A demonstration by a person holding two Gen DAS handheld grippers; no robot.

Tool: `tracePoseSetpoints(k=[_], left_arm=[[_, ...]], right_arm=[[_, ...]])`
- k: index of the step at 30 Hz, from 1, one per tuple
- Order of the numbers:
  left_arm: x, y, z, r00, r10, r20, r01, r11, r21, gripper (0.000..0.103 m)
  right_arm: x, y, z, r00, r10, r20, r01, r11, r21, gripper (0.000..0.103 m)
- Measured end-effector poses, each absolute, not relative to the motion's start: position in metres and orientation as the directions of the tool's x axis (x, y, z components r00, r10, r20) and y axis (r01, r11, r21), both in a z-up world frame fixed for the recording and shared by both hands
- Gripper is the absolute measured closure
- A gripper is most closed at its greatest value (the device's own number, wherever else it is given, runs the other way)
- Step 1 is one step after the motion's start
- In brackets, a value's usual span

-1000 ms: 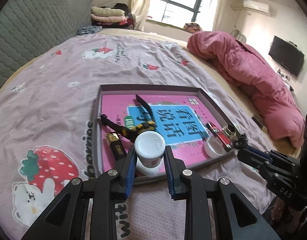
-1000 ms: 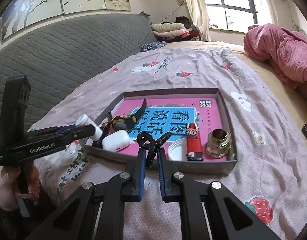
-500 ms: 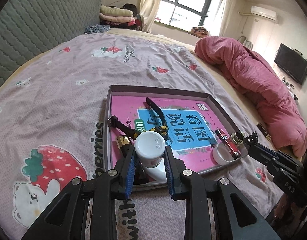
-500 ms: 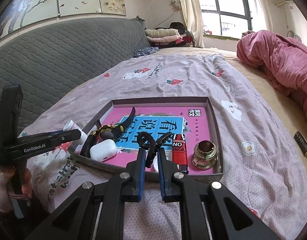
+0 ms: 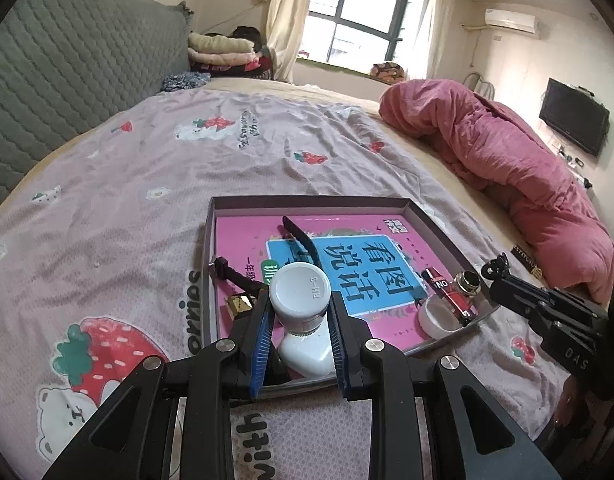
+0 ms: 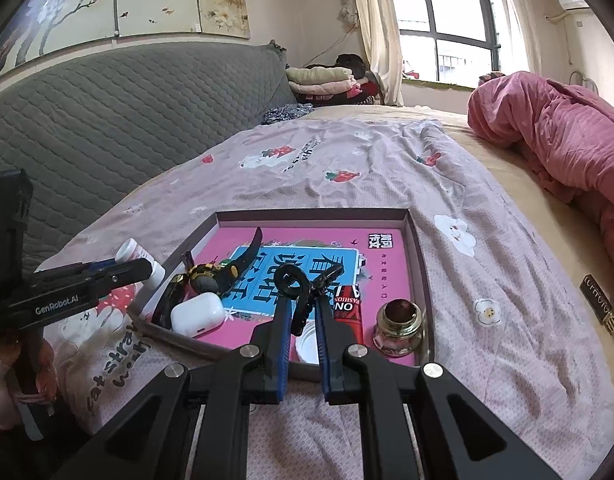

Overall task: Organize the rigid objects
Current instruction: 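Lower the pill bottle beside the watch with left gripper while right gripper lowers the clip beside the lighter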

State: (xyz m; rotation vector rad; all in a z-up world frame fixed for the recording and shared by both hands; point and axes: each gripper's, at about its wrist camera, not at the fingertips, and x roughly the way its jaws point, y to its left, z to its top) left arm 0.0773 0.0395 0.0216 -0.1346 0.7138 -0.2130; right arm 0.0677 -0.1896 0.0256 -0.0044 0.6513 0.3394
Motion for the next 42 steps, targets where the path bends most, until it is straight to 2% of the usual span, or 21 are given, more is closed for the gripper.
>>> tracePoseSetpoints(k=[11, 25, 42], left_arm=[[0.087, 0.044, 0.008, 0.708, -0.229, -0.668, 0.113, 0.97, -0.213, 0.075], [0.102, 0.042, -0.012, 0.657, -0.228, -0.719, 0.092, 0.97, -0.223, 0.075], [0.109, 0.055, -0.021, 0.646, -0.198, -0.737, 0.03, 0.971, -0.235, 0.075]], right_arm=[[0.074, -0.181, 0.019, 0.723, 0.311, -0.617, -0.33, 0.94, 0.087, 0.091], [0.084, -0.175, -0.004, 0.662, 0.283, -0.694, -0.321, 0.944, 0.078, 0.091], [0.092, -0.178, -0.015, 0.629, 0.26, -0.733, -0.292, 0.953, 0.087, 0.091]])
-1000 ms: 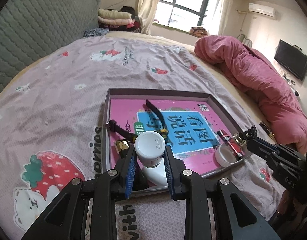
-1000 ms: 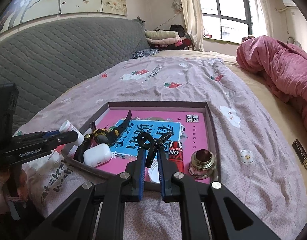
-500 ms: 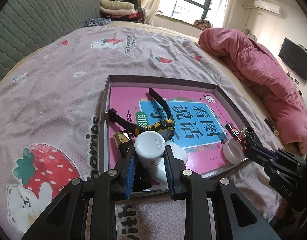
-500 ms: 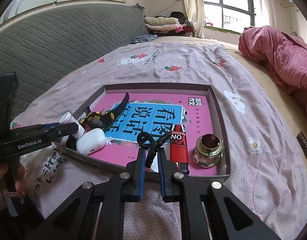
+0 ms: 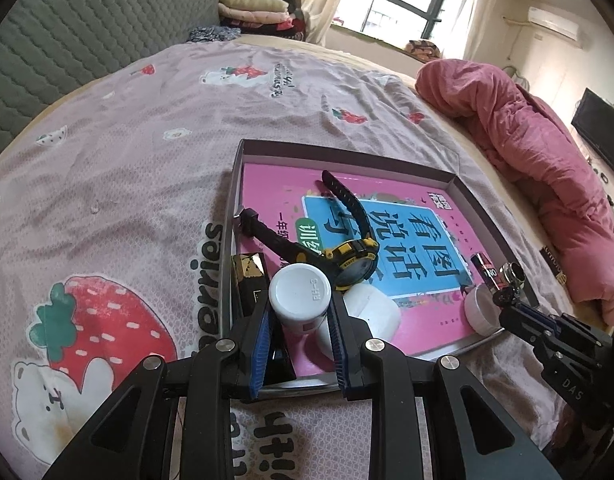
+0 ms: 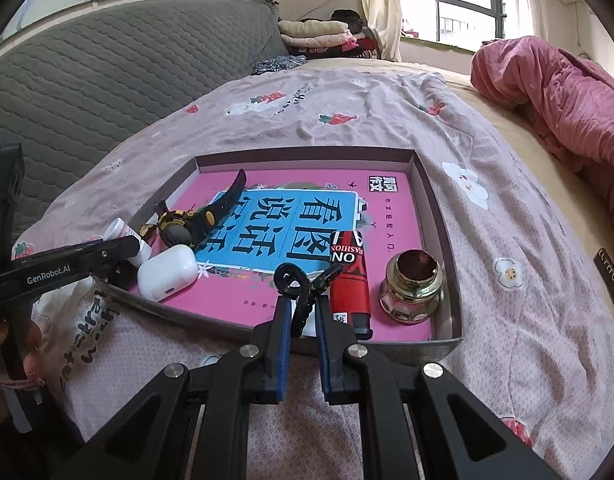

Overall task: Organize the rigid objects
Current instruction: 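Lower the pill bottle beside the watch with left gripper while right gripper lowers the clip beside the lighter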

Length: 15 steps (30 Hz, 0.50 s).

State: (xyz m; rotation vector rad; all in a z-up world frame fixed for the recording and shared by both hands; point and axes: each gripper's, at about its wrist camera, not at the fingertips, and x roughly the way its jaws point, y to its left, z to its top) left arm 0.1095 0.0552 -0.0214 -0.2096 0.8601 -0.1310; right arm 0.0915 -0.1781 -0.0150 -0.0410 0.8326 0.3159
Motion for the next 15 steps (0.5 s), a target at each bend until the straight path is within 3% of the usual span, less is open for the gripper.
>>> tracePoseSetpoints(k=[15], left_arm=[[0.1085, 0.0529, -0.0217, 0.644, -0.2, -0.739, 0.031, 0.971, -0.236, 0.075]], right_arm=[[0.1012, -0.1706, -0.0181, 0.605, 0.267, -0.75, -0.315, 0.945, 0.083, 0.091]])
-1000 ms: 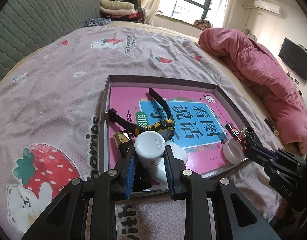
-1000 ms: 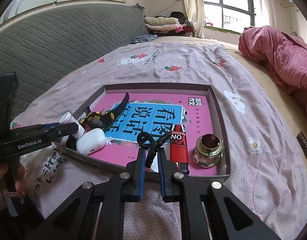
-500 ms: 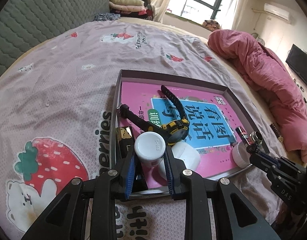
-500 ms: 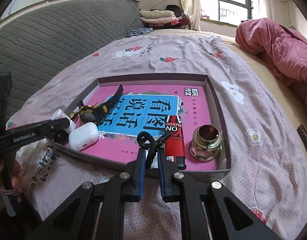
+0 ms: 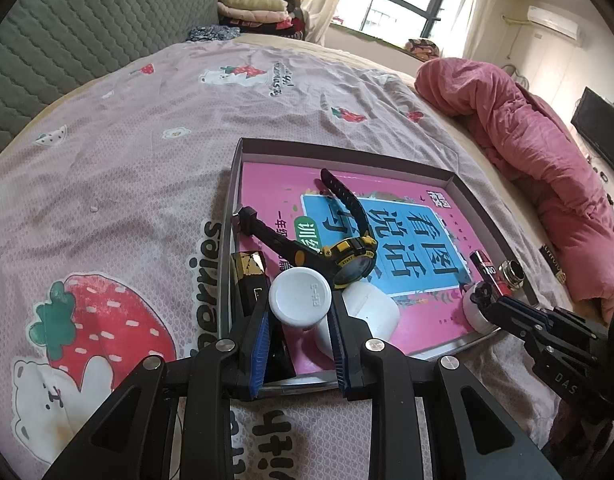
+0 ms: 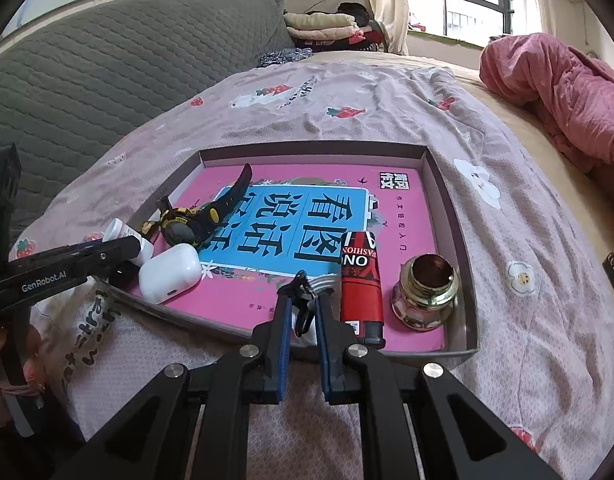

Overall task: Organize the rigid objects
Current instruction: 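Lower the pill bottle beside the watch with left gripper while right gripper lowers the clip beside the lighter, then open both grippers to release the pill bottle and hair clip in the tray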

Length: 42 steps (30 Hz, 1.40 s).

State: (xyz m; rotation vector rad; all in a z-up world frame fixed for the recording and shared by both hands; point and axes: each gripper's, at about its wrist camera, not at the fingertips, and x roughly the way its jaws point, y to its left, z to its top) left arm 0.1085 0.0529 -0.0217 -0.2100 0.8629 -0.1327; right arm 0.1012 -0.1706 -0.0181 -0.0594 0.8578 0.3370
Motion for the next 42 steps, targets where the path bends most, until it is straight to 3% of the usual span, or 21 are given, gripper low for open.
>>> tracePoseSetpoints(k=[21, 32, 42], left_arm=[[0.1089, 0.0497, -0.0215, 0.643, -0.203, -0.739, 0.041, 0.972, -0.232, 0.075], [0.1095, 0.047, -0.0218, 0.641, -0.213, -0.737, 0.064, 0.972, -0.225, 0.064], [0.1095, 0.0458, -0.0217, 0.642, -0.215, -0.736, 0.065, 0.972, -0.227, 0.063]], right_arm=[[0.1037, -0.1767, -0.0186, 0.594, 0.288, -0.751, -0.291, 0.947, 0.134, 0.09], [0.1032, -0.1784, -0.0163, 0.602, 0.289, -0.745, -0.284, 0.949, 0.138, 0.09], [0.1027, -0.1787, -0.0158, 0.605, 0.288, -0.742, -0.283, 0.949, 0.138, 0.09]])
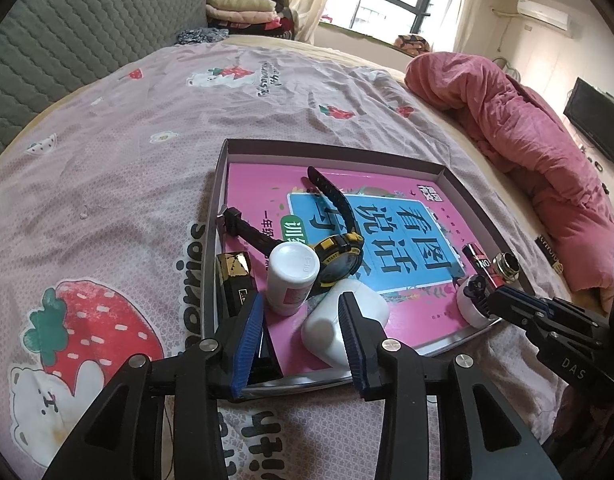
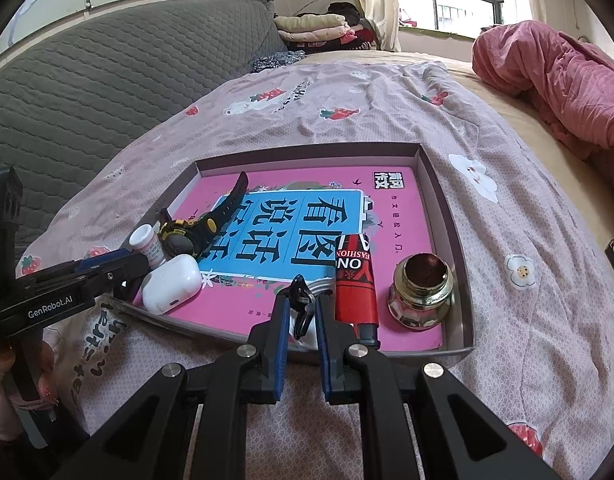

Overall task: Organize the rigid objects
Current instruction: 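Open both grippers to release the pill bottle and hair clip in the tray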

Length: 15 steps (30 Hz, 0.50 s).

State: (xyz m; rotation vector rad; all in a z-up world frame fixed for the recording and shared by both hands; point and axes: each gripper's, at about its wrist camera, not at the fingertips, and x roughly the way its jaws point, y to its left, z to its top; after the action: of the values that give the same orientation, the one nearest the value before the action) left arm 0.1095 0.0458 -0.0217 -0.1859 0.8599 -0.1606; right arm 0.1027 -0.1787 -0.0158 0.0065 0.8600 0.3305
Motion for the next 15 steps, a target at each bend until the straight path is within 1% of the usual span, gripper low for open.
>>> tracePoseSetpoints(k=[3, 6, 7, 8, 10, 13, 15], left_arm=[[0.1095, 0.0459, -0.0218, 0.642, -0.215, -0.736, 0.065, 0.972, -0.228, 0.062], [0.1096, 0.0455, -0.0216, 0.641, -0.22, -0.735, 0.068, 0.971, -0.231, 0.057], [0.1096, 0.0448, -0.0217, 0.641, -0.223, -0.734, 0.07, 0.97, -0.233, 0.053], [0.1092, 0.0445, -0.0212, 0.641, -0.223, -0.734, 0.071, 0.97, -0.233, 0.052], [0.1092, 0.0439, -0.0208, 0.64, -0.222, -0.736, 0.073, 0.97, -0.23, 0.052], [0.1091, 0.0443, -0.0201, 0.64, -0.221, -0.736, 0.07, 0.97, -0.231, 0.051], [0.109, 0.0446, -0.0202, 0.64, -0.218, -0.737, 0.068, 0.971, -0.229, 0.046]], right_arm=[[0.103, -0.1784, -0.0152, 0.606, 0.288, -0.742, -0.284, 0.949, 0.136, 0.09], [0.1026, -0.1778, -0.0145, 0.609, 0.287, -0.739, -0.287, 0.949, 0.133, 0.089], [0.1023, -0.178, -0.014, 0.61, 0.288, -0.738, -0.288, 0.949, 0.132, 0.087], [0.102, -0.178, -0.0135, 0.611, 0.29, -0.736, -0.289, 0.948, 0.133, 0.083], [0.1014, -0.1783, -0.0121, 0.616, 0.292, -0.732, -0.29, 0.948, 0.134, 0.079], [0.1002, -0.1795, -0.0093, 0.626, 0.291, -0.723, -0.29, 0.948, 0.13, 0.078], [0.0998, -0.1805, -0.0073, 0.632, 0.29, -0.718, -0.289, 0.949, 0.129, 0.077]])
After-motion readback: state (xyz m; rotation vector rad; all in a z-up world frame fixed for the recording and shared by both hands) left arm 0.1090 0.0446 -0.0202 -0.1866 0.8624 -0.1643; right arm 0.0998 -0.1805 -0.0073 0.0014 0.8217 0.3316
